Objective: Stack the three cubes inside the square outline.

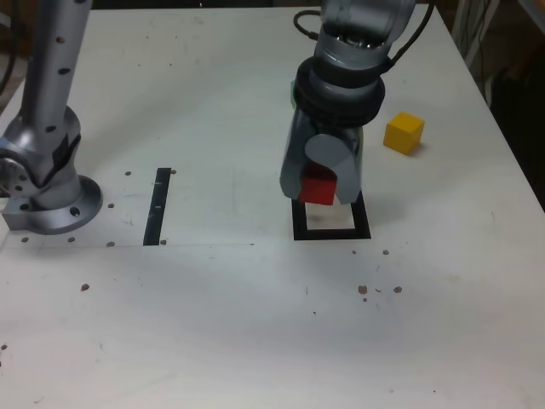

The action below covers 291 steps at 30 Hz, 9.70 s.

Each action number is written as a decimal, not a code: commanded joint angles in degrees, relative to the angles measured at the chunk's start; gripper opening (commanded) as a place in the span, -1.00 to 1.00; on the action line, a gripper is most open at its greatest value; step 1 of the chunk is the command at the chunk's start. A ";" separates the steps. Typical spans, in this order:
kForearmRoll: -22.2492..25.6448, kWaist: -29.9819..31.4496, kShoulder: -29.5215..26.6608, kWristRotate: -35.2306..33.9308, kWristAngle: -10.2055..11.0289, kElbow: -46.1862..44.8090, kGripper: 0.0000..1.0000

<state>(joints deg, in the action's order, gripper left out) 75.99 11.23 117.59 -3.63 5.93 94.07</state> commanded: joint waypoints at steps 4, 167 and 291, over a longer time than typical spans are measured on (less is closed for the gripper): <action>-4.71 -3.15 0.18 3.84 -2.24 -2.37 -0.41; 7.42 1.23 -0.12 -3.86 2.70 7.18 -0.48; -2.35 -37.91 11.52 18.04 8.24 8.17 0.07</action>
<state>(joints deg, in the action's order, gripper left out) 73.90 -26.41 128.84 14.21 14.04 102.39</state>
